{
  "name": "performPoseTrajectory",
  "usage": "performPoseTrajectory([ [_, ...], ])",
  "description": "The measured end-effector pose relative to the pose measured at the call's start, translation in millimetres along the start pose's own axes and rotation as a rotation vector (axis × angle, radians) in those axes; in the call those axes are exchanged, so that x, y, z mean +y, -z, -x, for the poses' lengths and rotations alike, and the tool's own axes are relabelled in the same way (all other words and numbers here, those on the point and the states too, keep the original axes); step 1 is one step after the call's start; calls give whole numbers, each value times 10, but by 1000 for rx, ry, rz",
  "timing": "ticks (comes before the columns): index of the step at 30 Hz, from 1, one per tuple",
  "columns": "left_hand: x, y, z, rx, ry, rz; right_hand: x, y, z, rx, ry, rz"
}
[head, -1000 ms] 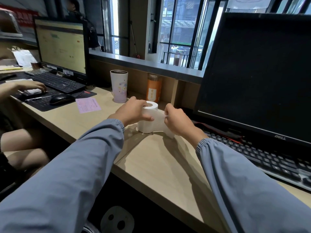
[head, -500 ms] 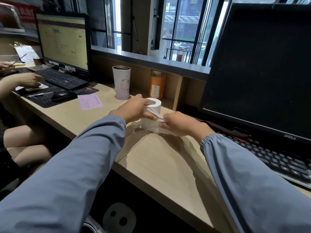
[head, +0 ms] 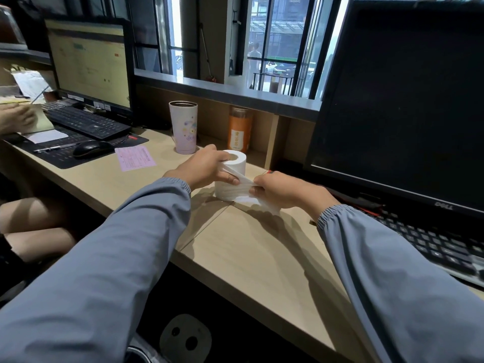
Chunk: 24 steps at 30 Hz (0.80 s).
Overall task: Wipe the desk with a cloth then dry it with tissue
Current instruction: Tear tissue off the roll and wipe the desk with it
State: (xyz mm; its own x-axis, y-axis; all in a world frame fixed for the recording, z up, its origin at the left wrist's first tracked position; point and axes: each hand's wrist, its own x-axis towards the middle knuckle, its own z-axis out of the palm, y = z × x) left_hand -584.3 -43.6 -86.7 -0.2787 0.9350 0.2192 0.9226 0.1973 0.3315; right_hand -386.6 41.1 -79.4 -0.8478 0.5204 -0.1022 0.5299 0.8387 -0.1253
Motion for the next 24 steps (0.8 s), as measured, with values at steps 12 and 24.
performPoseTrajectory([
  [12,-101,71,-9,-24,32,105,170,79,269,83,-113,-58],
  [24,123,-21,-42,-13,132,0,266,-62,344,452,-134,96],
])
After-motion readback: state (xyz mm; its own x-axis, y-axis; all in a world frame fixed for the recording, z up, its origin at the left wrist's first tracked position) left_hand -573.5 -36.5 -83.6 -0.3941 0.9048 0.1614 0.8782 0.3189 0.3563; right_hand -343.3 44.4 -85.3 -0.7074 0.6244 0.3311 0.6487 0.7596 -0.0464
